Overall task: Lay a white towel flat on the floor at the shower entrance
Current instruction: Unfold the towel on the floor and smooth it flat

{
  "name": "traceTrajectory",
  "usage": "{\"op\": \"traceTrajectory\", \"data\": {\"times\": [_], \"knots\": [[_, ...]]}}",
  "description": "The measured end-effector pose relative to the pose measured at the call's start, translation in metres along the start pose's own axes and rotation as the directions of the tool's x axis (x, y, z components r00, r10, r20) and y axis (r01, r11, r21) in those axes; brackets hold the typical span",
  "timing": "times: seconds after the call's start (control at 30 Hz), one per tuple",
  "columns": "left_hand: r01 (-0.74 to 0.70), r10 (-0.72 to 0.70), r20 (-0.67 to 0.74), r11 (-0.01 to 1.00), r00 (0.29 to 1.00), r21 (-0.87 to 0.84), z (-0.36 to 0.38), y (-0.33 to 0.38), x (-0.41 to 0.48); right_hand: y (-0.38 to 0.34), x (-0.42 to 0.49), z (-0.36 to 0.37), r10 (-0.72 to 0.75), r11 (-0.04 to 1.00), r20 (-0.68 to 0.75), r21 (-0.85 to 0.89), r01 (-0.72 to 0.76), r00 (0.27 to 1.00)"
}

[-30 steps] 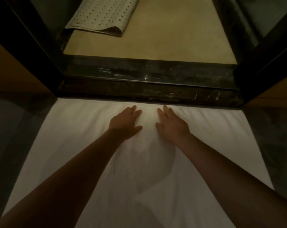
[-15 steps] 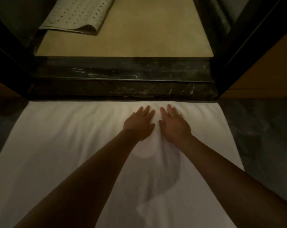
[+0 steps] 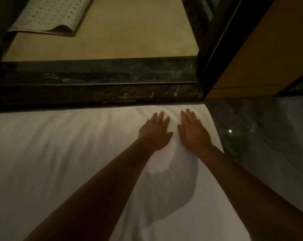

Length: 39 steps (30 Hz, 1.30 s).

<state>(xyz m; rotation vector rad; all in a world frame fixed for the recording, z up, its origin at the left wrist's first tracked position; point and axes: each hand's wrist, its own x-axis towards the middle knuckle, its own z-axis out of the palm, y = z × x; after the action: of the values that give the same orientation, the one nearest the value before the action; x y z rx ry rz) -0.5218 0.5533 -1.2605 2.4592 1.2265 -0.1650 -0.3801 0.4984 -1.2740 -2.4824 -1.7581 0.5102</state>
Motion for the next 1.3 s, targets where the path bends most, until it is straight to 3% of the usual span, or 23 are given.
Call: {"op": "traceTrajectory", "data": {"times": [0.27,0.43,0.67,0.8,0.9,0.97,1.3], "knots": [[0.042,-0.044,0.038,0.998,0.998,0.053,0.0,0.014,0.016,0.025,0.008,-0.003,0.033,0.999,-0.01,-0.006,-0.033,0.999],[-0.057,0.053,0.043,0.994,0.998,0.089,0.006,0.036,0.02,0.024,0.007,-0.001,0.077,0.995,-0.051,-0.06,-0.08,0.996],[-0.092,0.078,0.132,0.991,0.988,0.101,0.002,0.034,0.033,0.044,0.016,-0.01,0.081,0.993,-0.044,-0.079,-0.085,0.996],[0.044,-0.046,0.038,0.998,0.998,0.04,0.001,0.021,0.023,0.037,0.017,-0.017,0.126,0.987,-0.008,-0.096,-0.127,0.992],[0.104,-0.105,0.004,0.992,0.994,0.07,0.004,0.003,0.015,0.02,0.017,-0.014,-0.017,0.991,-0.077,-0.131,0.007,0.997],[0.082,-0.083,0.02,0.994,0.996,0.076,0.004,-0.005,0.015,0.012,0.016,-0.006,-0.144,0.985,-0.043,-0.097,0.14,0.989],[-0.013,0.015,0.125,1.0,0.992,-0.014,-0.009,-0.011,0.02,0.055,0.028,-0.013,-0.046,0.997,-0.01,-0.069,0.045,0.999]]}}
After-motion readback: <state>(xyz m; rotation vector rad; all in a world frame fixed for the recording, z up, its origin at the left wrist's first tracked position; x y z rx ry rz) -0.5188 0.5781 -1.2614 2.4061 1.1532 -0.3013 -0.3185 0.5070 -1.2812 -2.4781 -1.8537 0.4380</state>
